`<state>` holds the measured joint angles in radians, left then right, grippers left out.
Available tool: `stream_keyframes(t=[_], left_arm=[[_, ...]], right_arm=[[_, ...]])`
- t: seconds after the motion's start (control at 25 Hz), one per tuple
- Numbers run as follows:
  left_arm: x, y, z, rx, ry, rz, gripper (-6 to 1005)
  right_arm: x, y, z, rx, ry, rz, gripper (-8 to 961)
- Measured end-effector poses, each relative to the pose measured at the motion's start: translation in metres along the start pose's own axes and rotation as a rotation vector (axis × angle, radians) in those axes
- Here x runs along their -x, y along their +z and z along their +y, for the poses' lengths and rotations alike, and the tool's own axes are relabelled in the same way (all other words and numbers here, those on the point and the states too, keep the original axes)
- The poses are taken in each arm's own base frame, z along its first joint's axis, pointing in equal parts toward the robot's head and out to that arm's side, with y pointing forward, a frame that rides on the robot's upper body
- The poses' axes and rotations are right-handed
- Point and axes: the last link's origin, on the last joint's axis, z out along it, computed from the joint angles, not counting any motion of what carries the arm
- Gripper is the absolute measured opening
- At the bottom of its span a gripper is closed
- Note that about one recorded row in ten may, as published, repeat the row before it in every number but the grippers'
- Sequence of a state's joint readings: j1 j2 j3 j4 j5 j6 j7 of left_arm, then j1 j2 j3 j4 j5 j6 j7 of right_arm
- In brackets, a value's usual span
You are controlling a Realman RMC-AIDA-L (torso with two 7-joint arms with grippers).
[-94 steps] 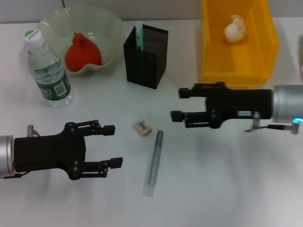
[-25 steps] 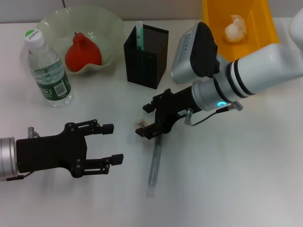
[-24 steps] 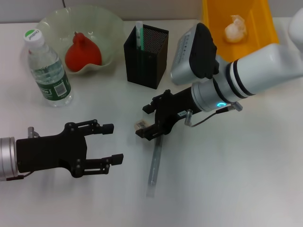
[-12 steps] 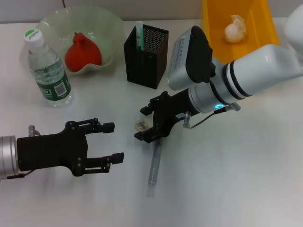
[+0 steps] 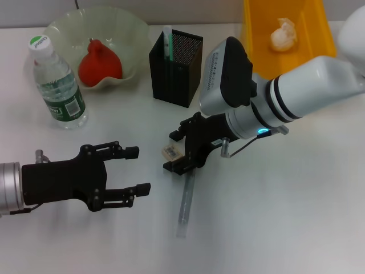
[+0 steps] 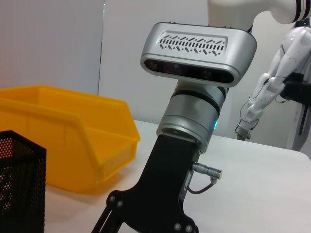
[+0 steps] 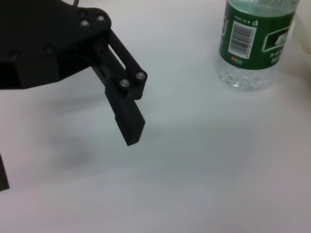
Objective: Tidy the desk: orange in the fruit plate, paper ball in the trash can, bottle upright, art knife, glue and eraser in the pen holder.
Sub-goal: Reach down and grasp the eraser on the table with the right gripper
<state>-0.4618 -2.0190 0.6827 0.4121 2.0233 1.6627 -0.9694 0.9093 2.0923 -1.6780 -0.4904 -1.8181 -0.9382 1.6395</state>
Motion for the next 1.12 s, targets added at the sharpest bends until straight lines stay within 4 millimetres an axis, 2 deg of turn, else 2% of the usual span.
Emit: stream_keyframes(t=[0.56, 0.8, 1.12], left_arm=[[-0.0001, -0.0002, -0.0001, 0.000, 0.001, 0.000, 787], [-0.0004, -0.0002, 0.0004, 0.003, 0.000, 0.002, 787], [-0.0006, -0.0003, 0.0005, 0.004, 0.000, 0.003, 787]], right_arm=[[-0.0001, 0.0035, 0.0016, -0.012, -0.018, 0.005, 679], [-0.0009, 0.0035, 0.0019, -0.012, -0.016, 0.005, 496], [-0.0011, 0.0035, 0.0020, -0.012, -0.012, 0.005, 480]])
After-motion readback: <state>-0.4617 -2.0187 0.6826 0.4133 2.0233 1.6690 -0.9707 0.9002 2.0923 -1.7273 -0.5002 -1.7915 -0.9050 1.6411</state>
